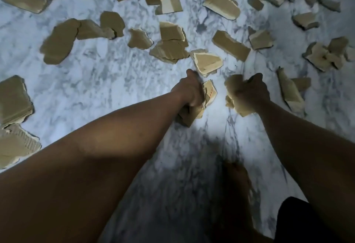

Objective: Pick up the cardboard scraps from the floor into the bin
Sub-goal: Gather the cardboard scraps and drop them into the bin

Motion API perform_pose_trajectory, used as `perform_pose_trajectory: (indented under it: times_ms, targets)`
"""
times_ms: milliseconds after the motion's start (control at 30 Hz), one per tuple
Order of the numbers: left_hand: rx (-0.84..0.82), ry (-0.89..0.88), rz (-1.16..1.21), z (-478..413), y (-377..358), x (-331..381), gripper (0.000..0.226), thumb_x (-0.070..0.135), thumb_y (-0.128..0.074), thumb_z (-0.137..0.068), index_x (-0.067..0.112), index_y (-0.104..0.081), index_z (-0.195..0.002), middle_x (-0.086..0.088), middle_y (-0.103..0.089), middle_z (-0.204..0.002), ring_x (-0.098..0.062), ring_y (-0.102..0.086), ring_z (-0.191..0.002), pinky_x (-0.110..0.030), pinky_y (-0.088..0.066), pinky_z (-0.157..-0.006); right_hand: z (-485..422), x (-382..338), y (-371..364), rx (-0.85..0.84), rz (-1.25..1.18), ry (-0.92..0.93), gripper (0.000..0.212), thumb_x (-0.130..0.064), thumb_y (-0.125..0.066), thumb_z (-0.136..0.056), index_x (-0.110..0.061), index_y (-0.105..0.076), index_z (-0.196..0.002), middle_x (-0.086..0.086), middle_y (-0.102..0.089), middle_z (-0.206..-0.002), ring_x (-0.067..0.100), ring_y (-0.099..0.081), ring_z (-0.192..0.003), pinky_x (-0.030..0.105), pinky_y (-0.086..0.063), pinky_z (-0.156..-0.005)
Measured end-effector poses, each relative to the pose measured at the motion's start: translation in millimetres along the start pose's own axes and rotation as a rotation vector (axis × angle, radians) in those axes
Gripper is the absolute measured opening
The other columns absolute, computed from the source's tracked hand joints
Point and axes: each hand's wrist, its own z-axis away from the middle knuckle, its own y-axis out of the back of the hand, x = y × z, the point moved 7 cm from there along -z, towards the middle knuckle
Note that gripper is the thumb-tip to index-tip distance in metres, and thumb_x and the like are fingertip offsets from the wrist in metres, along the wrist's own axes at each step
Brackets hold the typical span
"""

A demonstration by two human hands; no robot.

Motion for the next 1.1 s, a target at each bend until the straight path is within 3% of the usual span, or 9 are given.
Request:
perform_pose_trajectory:
  times_ms: [100,200,333,433,600,700,800,900,1100]
  targets:
    - [-0.133,-0.057,-0.023,22.9,18.9,-2.2,0.049,0.035,-0.073,-0.084,0.006,-0.055,-0.118,-0.007,-0.056,-0.101,-0.026,-0.061,-0.099,-0.03,-0.044,-0.07,-4.9,-19.2,-3.8,-0.175,-0.088,0.1,0.058,-0.029,-0.082,-0.073,-0.004,-0.057,-0.118,0.008,-0.061,-0.102,0.025,-0.063,-0.095,0.029,-0.047,-0.068]
    - [-0.381,-0.056,-0.04,53.0,32.5,-23.3,0.03,0.037,-0.075,-0.084,0.008,-0.07,-0.091,-0.005,-0.061,-0.086,-0.024,-0.059,-0.078,-0.029,-0.045,-0.063,-4.1,-54.2,-0.1,-0.31,-0.079,0.182,0.049,-0.029,-0.09,-0.067,-0.003,-0.067,-0.101,0.011,-0.067,-0.092,0.026,-0.065,-0.086,0.032,-0.054,-0.063]
    - [-0.659,-0.018,-0.341,100.3,28.1,-59.8,0.027,0.038,-0.078,-0.08,0.013,-0.07,-0.089,-0.006,-0.071,-0.1,-0.022,-0.063,-0.082,-0.029,-0.049,-0.075,-5.3,-114.5,-2.1,-0.264,0.149,0.358,0.101,-0.066,-0.084,-0.047,-0.01,-0.06,-0.127,0.012,-0.055,-0.137,0.027,-0.055,-0.124,0.039,-0.049,-0.101]
    - [-0.538,-0.109,-0.636,119.0,20.9,-80.1,0.045,0.048,-0.079,-0.076,0.018,-0.069,-0.108,-0.005,-0.058,-0.122,-0.023,-0.056,-0.102,-0.027,-0.045,-0.076,4.9,-131.3,-20.8,-0.307,0.283,0.4,0.096,-0.049,-0.083,-0.072,-0.007,-0.038,-0.147,0.012,-0.028,-0.154,0.03,-0.033,-0.142,0.042,-0.034,-0.114]
    - [-0.396,-0.141,-0.673,139.2,3.0,-103.2,0.022,0.029,-0.077,-0.076,0.018,-0.062,-0.089,-0.008,-0.028,-0.127,-0.025,-0.04,-0.098,-0.03,-0.044,-0.068,12.2,-132.7,-46.2,-0.337,0.272,0.423,0.096,-0.037,-0.085,-0.074,-0.004,-0.034,-0.15,0.014,-0.034,-0.155,0.03,-0.041,-0.138,0.035,-0.04,-0.11]
    - [-0.383,-0.16,-0.568,141.4,3.0,-101.6,0.026,0.029,-0.078,-0.076,0.014,-0.068,-0.095,-0.011,-0.044,-0.127,-0.018,-0.054,-0.082,-0.025,-0.047,-0.061,16.4,-138.2,-49.4,-0.312,0.279,0.457,0.094,-0.036,-0.084,-0.075,-0.004,-0.036,-0.149,0.016,-0.034,-0.154,0.029,-0.041,-0.139,0.034,-0.039,-0.11]
    - [-0.395,-0.121,-0.453,139.1,-0.5,-105.3,0.027,0.024,-0.081,-0.075,0.015,-0.075,-0.099,-0.002,-0.073,-0.099,-0.013,-0.064,-0.074,-0.02,-0.049,-0.057,23.2,-143.0,-51.7,-0.32,0.29,0.483,0.095,-0.039,-0.083,-0.075,-0.004,-0.035,-0.149,0.019,-0.027,-0.151,0.029,-0.037,-0.14,0.033,-0.034,-0.114]
    - [-0.371,-0.1,-0.433,137.0,-0.2,-107.5,0.022,0.019,-0.077,-0.079,0.013,-0.073,-0.1,-0.005,-0.072,-0.099,-0.019,-0.065,-0.082,-0.026,-0.049,-0.065,25.6,-143.2,-50.4,-0.324,0.257,0.469,0.095,-0.036,-0.087,-0.071,-0.007,-0.04,-0.148,0.014,-0.04,-0.151,0.03,-0.044,-0.136,0.034,-0.038,-0.109]
    - [-0.355,-0.049,-0.299,137.6,10.5,-118.9,0.042,0.028,-0.089,-0.065,0.017,-0.068,-0.101,-0.001,-0.069,-0.1,-0.016,-0.06,-0.083,-0.02,-0.04,-0.053,29.4,-146.7,-49.3,-0.337,0.13,0.493,0.075,-0.019,-0.094,-0.06,-0.013,-0.051,-0.122,0.004,-0.056,-0.116,0.027,-0.057,-0.113,0.031,-0.044,-0.088]
